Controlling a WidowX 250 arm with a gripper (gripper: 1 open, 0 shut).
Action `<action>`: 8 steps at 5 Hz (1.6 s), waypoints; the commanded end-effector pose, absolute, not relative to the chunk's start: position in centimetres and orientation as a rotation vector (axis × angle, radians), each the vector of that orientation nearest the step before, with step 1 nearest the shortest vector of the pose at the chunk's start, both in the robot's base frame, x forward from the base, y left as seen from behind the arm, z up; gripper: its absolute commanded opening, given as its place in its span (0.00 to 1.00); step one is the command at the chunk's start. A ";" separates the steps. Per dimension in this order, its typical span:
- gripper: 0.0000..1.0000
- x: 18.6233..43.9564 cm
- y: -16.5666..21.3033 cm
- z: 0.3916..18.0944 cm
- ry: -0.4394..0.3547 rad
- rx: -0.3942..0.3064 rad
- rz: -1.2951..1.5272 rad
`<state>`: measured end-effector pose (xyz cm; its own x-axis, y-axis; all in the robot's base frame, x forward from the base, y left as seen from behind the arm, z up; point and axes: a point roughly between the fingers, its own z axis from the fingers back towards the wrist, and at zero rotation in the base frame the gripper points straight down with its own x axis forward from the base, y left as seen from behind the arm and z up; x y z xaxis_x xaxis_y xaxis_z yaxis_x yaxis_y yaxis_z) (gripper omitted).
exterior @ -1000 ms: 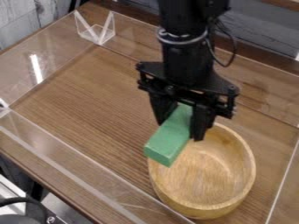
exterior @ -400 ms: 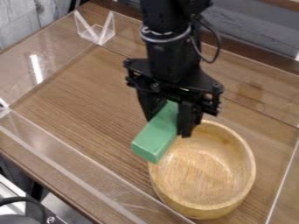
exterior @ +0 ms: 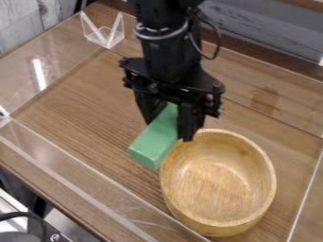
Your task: Remove the green block from inside the brown bowl and put it on the table
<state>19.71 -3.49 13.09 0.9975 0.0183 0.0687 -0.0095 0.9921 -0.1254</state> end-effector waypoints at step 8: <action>0.00 20.9 -1.0 12.5 -0.146 -0.118 0.042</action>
